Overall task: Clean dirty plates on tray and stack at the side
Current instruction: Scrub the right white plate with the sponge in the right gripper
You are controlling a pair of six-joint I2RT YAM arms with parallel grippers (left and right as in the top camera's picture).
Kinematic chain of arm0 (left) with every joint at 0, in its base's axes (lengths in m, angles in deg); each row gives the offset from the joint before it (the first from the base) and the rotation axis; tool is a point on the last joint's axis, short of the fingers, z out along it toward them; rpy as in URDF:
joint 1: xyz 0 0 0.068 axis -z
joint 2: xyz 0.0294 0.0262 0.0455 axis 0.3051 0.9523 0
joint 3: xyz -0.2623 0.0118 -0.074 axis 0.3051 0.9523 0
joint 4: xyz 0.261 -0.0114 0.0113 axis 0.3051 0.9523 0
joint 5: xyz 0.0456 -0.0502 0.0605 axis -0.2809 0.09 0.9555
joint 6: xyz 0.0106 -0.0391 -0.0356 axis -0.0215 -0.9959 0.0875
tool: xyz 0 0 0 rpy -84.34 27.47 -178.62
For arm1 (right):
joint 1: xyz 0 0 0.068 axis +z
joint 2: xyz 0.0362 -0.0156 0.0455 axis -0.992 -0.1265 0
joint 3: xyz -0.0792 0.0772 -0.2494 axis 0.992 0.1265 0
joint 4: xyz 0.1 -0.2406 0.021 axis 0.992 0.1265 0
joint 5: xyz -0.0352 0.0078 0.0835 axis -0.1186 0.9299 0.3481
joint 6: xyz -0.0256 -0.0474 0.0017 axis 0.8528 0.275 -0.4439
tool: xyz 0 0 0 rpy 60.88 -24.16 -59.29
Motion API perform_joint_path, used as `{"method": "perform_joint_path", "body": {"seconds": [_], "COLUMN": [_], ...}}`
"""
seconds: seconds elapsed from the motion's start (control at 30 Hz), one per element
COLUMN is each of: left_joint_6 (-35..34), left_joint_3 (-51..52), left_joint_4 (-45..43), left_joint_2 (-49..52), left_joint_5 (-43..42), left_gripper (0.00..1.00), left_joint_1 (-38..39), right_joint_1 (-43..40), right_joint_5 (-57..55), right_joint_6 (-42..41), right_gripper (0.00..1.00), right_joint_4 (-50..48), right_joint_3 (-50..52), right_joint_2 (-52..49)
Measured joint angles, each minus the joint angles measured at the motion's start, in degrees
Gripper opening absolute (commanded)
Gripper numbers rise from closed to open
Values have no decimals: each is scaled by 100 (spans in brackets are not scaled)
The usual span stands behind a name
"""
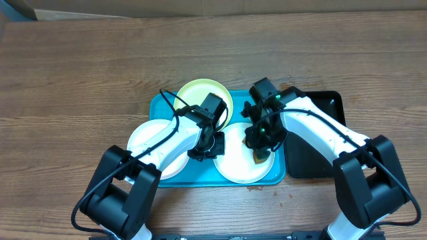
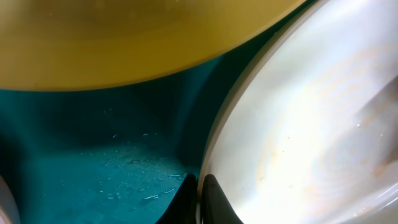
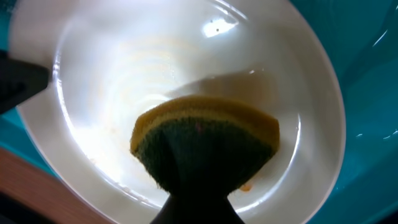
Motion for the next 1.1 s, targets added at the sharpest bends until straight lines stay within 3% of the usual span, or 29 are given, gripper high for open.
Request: {"method": "perform_joint_path", "body": {"seconds": [0.1, 0.3, 0.43, 0.67, 0.77, 1.1], "left_joint_6": [0, 0, 0, 0, 0, 0], "left_joint_3": [2, 0, 2, 0, 2, 0], "left_joint_4": [0, 0, 0, 2, 2, -7], "left_joint_2": [0, 0, 0, 0, 0, 0], "left_joint_5": [0, 0, 0, 0, 0, 4], "left_gripper": [4, 4, 5, 5, 5, 5], "left_joint_1": [0, 0, 0, 0, 0, -2], "right_joint_1": [0, 0, 11, 190, 229, 256], "right_joint_5": [-90, -138, -153, -258, -466, -542], "right_joint_6": [-28, 37, 22, -116, -260, -960], "right_gripper": [31, 48, 51, 27, 4, 4], "right_joint_4": [-184, -170, 85, 28, -105, -518], "right_joint_3": [179, 199, 199, 306, 511, 839], "right_joint_2": [-2, -2, -2, -2, -2, 125]}}
